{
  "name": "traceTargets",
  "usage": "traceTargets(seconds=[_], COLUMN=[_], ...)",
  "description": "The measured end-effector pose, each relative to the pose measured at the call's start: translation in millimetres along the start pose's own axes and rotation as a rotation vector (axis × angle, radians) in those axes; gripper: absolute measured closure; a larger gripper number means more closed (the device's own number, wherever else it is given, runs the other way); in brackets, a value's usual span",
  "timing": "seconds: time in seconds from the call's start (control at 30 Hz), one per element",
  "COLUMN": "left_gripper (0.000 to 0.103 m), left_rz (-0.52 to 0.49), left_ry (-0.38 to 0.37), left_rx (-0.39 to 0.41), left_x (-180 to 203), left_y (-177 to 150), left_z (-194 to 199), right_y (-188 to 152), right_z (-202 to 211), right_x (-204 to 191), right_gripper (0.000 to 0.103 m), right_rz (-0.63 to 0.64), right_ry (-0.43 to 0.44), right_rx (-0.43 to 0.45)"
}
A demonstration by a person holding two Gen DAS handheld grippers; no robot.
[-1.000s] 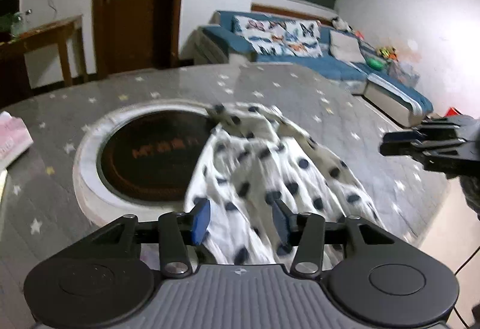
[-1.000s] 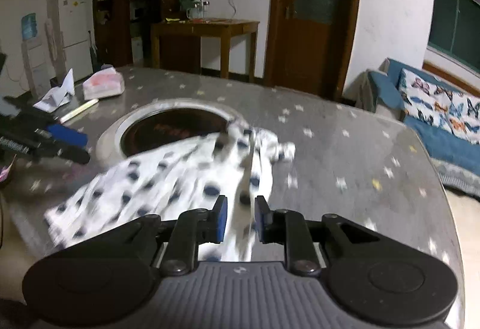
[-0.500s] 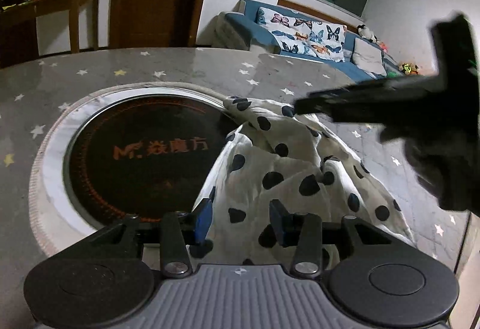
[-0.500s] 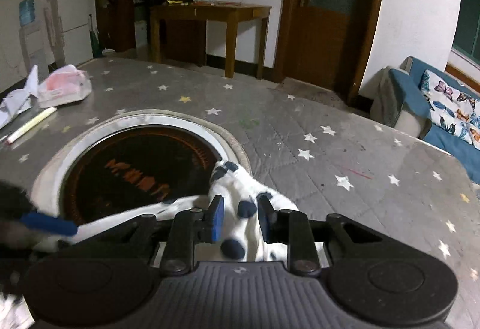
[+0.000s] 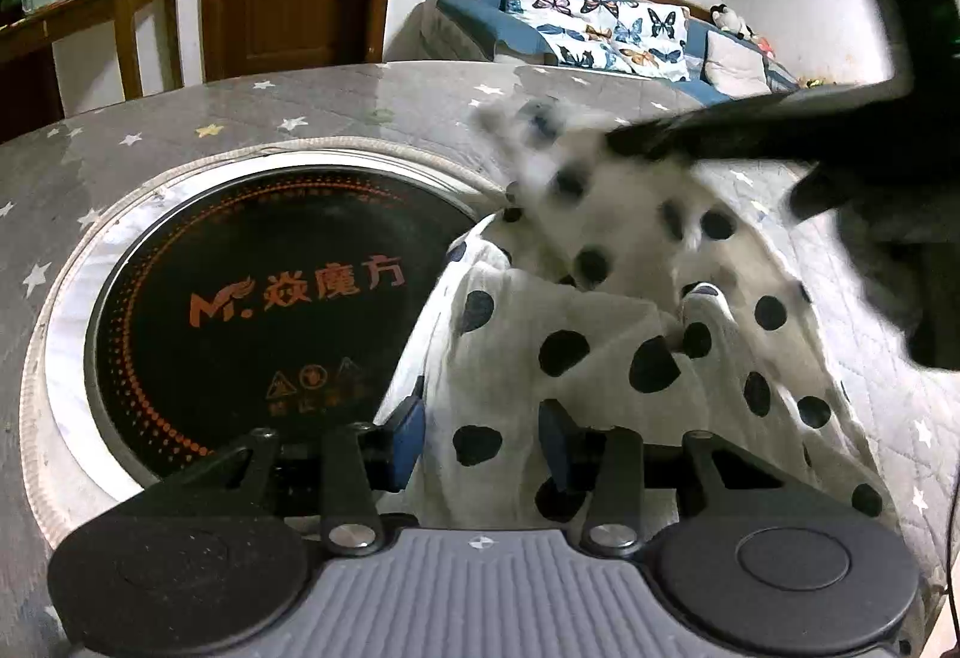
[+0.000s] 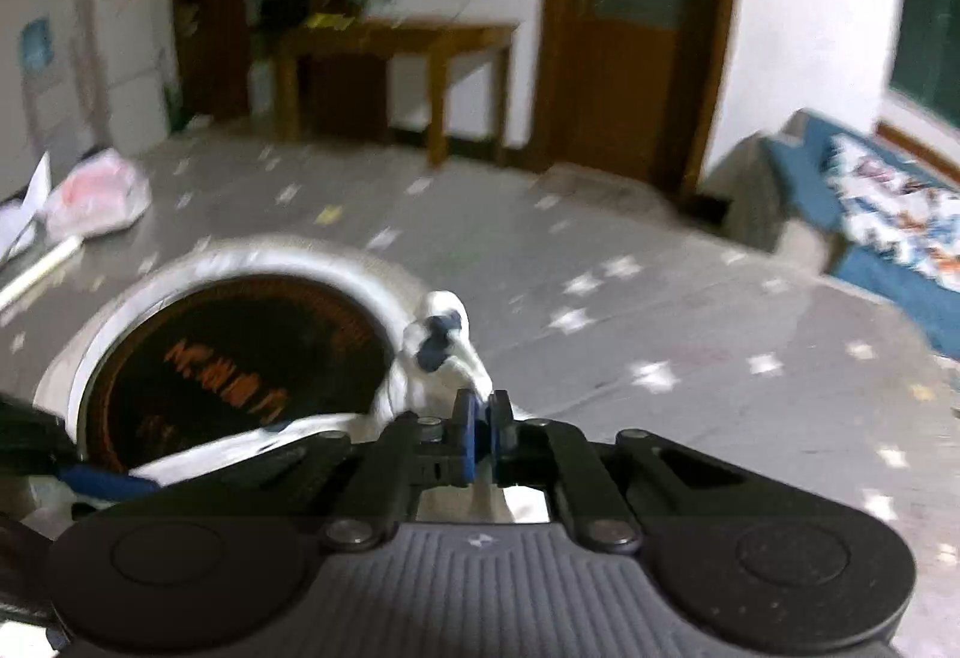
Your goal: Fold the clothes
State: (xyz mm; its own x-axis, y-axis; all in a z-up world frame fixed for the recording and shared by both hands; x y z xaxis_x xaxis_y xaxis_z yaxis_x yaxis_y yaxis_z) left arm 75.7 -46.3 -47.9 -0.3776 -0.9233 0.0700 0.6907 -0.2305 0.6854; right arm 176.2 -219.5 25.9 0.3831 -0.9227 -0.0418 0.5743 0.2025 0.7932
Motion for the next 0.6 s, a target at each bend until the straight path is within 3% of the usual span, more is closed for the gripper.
traceTargets(seconds=[0.2,0.5,0.6], left_gripper=[0.058,0.058,0.058], left_rz=[-0.015,-0.025,-0.029], left_ry=[0.012,0.027,0.026], left_rx=[-0.005,-0.018,-0.003], left_x=[-0.7,1.4,3.7], left_y=[0.0,1.8,7.5], left_z=[-0.5,1.4,5.6], right_y=[-14.9,-108.3,-104.2], right_z=[58.3,94.6,102.3], right_x=[60.3,141.4,135.2], right_gripper=[0.099,0.092,0.091], right_rz=[-0.038,-0.126,-0.121], right_ry=[-0.180,-0.499,-0.487], right_rx=[0.065,-0.089,-0.051])
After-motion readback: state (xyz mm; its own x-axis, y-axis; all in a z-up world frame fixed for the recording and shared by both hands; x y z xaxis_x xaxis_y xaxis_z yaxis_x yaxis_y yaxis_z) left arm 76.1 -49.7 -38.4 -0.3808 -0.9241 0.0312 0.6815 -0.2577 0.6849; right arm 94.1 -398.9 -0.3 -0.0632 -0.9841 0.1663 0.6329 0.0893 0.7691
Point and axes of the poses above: each gripper's, at about its wrist camera, not at the fingertips, and z roughly against the way its jaws point, x to its right, y to its top, the point moved 9 cm from there along -z, roughly the way its jaws point, and after that the axes turned 7 degrees about -z, right-handed, at the moved point
